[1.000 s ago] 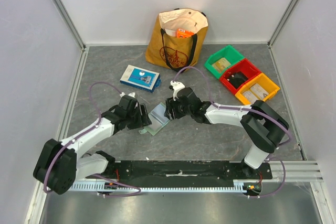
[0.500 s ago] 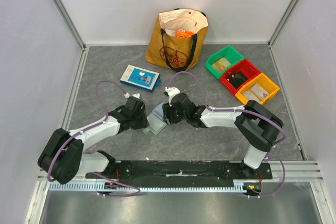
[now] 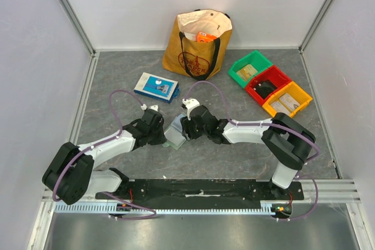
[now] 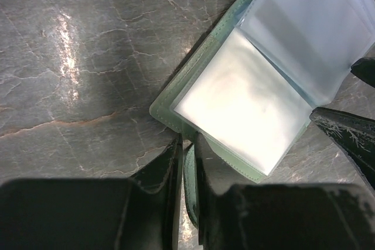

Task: Take the credit cards out of the card holder
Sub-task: Remove the credit card from the card holder.

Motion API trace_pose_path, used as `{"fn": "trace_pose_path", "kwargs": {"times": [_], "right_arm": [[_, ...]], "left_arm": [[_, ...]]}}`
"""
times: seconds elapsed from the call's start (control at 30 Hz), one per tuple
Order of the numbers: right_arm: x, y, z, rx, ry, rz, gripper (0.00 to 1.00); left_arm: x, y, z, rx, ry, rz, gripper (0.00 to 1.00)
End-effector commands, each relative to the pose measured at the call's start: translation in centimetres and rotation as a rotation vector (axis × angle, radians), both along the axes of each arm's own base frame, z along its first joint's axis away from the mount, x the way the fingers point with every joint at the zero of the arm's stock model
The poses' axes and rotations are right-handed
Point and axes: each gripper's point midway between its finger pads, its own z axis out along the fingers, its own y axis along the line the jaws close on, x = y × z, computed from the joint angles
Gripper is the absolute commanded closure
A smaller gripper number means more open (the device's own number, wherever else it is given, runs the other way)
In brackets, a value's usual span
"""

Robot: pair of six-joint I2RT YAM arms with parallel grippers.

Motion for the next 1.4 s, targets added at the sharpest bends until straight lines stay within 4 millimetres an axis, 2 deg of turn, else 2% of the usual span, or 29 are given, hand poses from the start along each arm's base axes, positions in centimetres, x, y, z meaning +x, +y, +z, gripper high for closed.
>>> {"fn": "trace_pose_path", "kwargs": {"times": [0.0, 0.07, 0.2, 0.4, 0.6, 0.8, 1.1, 1.27, 1.37], "right_arm": [[1.5, 0.3, 2.9, 0.036, -0.092, -0.043, 0.44], [2.3, -0.5, 3.8, 0.018, -0.138, -0.076, 0.44], [3.1, -1.1, 4.1, -0.031, -0.170, -0.101, 0.41], [3.1, -0.9, 2.4, -0.057, -0.137, -0.105, 0.39], [1.9, -0.4, 0.4, -0.046, -0.070, -0.066, 0.38], [1.6, -0.2, -0.1, -0.044, -0.052, -0.054, 0.42], [0.8, 0.6, -0.1, -0.012, -0.025, -0.004, 0.58], [0.4, 1.4, 1.0, 0.034, -0.022, 0.033, 0.78], [0.0, 2.0, 1.9, 0.068, -0.021, 0.061, 0.85]], "left_arm": [[-0.4, 0.2, -0.8, 0.015, 0.008, 0.003, 0.82], [-0.5, 0.3, -0.8, 0.018, 0.008, 0.003, 0.82], [-0.5, 0.2, -0.7, 0.015, 0.003, 0.002, 0.82], [-0.5, 0.1, -0.6, 0.013, -0.002, -0.005, 0.83], [-0.5, -0.2, -0.5, 0.010, -0.006, -0.013, 0.83], [-0.4, -0.5, -0.4, 0.007, -0.009, -0.020, 0.83], [-0.4, -0.9, -0.1, 0.003, -0.014, -0.030, 0.83], [-0.3, -0.9, 0.0, 0.005, -0.021, -0.032, 0.83], [-0.3, -1.0, 0.0, 0.003, -0.022, -0.030, 0.83]]}}
